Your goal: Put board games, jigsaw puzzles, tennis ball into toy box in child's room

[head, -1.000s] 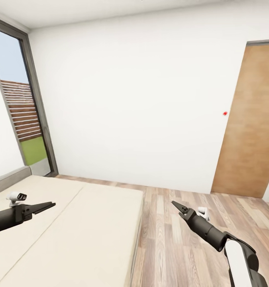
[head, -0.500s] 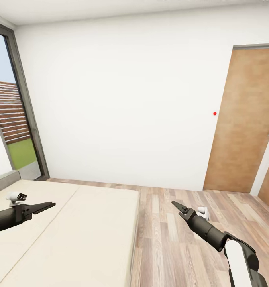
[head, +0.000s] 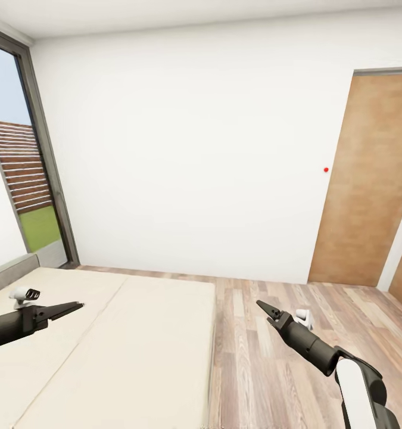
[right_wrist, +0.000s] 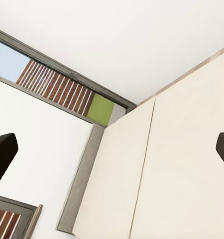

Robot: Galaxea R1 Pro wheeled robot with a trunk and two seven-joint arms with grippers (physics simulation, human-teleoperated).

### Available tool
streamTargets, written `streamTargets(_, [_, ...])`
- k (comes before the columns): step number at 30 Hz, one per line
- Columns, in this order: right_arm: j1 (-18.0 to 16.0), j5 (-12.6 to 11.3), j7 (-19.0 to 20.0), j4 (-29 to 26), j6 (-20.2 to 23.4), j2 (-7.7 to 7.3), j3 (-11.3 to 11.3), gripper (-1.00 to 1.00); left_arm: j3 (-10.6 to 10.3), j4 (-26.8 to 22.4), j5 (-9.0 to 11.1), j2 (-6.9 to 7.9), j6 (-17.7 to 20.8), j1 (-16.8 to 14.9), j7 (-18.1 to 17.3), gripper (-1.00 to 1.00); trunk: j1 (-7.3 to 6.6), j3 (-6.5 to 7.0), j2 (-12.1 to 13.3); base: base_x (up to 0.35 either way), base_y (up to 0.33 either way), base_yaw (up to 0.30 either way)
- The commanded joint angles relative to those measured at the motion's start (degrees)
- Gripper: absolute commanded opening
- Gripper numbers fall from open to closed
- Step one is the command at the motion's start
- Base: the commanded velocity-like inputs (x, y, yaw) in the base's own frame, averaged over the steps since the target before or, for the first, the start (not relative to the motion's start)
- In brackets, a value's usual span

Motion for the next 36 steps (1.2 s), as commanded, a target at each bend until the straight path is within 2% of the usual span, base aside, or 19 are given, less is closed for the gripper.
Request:
streamTargets(1, [-0.03,0.29,0.39,-0.02,0.35,0.07,-0.18,1.00,0.00,0.04,-0.04,0.02,0.61,0.00,-0.26,1.00,0.01,-0.03,-0.05,-0.116,0.290,0.000])
streamTargets(10, [-0.05,0.29,0.38,-0.02,0.31,0.11,-0.18,1.00,0.00,0.04,-0.04,0.02,0.61,0.01,-0.26,1.00,0.01,-0.03,-0.05,-0.035,0.259,0.000])
streamTargets(19, [-0.05,0.31,0.38,-0.02,0.31,0.11,-0.18,1.00,0.00,0.04,-0.04,0.02,0.61,0.03,-0.26,1.00,0.01,-0.03,-0.05,-0.002,0.052,0.000])
streamTargets(24, [0.03,0.54,-1.24,0.54,0.46,0.49,-0.33,1.00,-1.37,1.66,-1.71,-1.61,-1.00,-0.12,1.36,1.00,0.01,-0.03,-0.05,0.000,0.000,0.000])
streamTargets(26, [0.03,0.56,-1.37,0.58,0.00,0.55,-0.62,1.00,-0.71,2.30,-1.09,-2.25,-0.38,0.54,1.15,1.00,0.01,-0.03,-0.05,0.000,0.000,0.000])
streamTargets(32, [0.30,1.58,-1.66,2.53,-0.51,-1.22,-0.84,1.00,1.22,4.23,-1.30,-2.97,0.63,2.37,-0.26,1.00,0.01,-0.03,-0.05,0.000,0.000,0.000])
streamTargets(36, [0.37,1.73,-1.86,3.81,-0.62,-2.08,-0.87,1.00,1.45,4.93,-1.41,-3.04,0.63,2.52,-0.26,1.00,0.01,-0.03,-0.05,0.000,0.000,0.000])
